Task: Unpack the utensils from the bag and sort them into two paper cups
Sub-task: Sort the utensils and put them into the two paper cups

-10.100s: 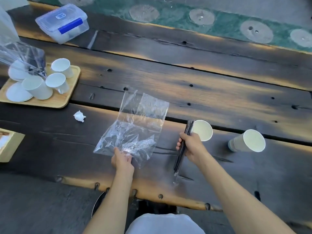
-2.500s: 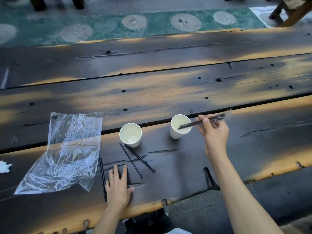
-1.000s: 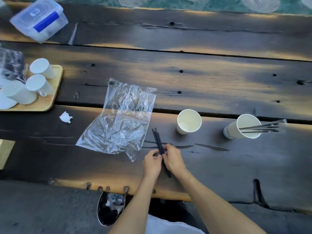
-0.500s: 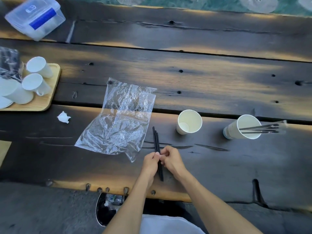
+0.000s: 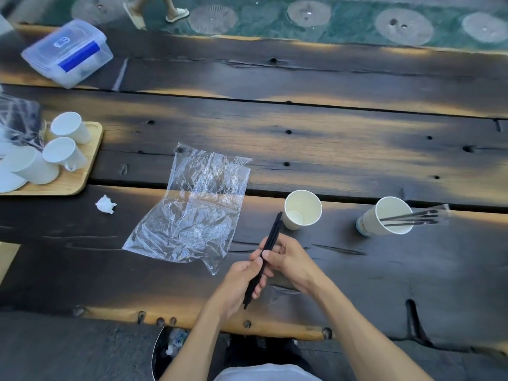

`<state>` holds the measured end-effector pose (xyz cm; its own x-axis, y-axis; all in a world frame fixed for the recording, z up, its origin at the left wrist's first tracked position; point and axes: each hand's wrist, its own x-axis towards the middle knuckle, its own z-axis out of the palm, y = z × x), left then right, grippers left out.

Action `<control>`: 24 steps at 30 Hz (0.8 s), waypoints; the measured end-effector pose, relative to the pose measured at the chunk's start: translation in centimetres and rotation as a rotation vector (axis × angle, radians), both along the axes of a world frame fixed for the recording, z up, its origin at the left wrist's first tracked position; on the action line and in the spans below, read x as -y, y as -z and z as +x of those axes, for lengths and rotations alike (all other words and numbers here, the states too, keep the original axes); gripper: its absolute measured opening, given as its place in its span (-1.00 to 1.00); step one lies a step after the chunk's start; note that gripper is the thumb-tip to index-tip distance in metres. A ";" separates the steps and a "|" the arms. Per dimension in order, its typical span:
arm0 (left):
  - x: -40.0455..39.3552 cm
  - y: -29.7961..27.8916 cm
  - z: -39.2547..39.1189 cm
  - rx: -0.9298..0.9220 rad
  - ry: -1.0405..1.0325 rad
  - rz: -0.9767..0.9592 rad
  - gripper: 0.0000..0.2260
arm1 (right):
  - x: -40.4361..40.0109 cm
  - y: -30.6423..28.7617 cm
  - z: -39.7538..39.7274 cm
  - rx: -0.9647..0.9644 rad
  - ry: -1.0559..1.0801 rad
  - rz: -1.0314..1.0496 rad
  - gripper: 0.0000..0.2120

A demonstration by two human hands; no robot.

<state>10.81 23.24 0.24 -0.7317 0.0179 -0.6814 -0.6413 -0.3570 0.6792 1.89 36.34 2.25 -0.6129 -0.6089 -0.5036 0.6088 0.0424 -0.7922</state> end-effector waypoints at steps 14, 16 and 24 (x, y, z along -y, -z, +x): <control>-1.9 0.9 -1.4 0.009 -0.092 -0.156 -0.79 | -3.6 -4.8 -1.7 -0.147 0.595 0.012 -0.80; -1.6 1.6 -1.2 -0.009 0.039 -0.523 -0.86 | -4.1 -6.0 -3.3 -0.236 0.684 -0.004 -0.82; -0.7 4.8 0.7 0.094 0.829 -1.227 -0.10 | -4.3 -6.1 -7.2 -0.463 0.837 0.123 -0.79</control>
<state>11.50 23.98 -4.61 -0.7540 -0.2099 -0.6224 -0.4286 0.8752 0.2241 -5.27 40.65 8.36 -0.9785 0.1564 -0.1342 0.1081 -0.1649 -0.9804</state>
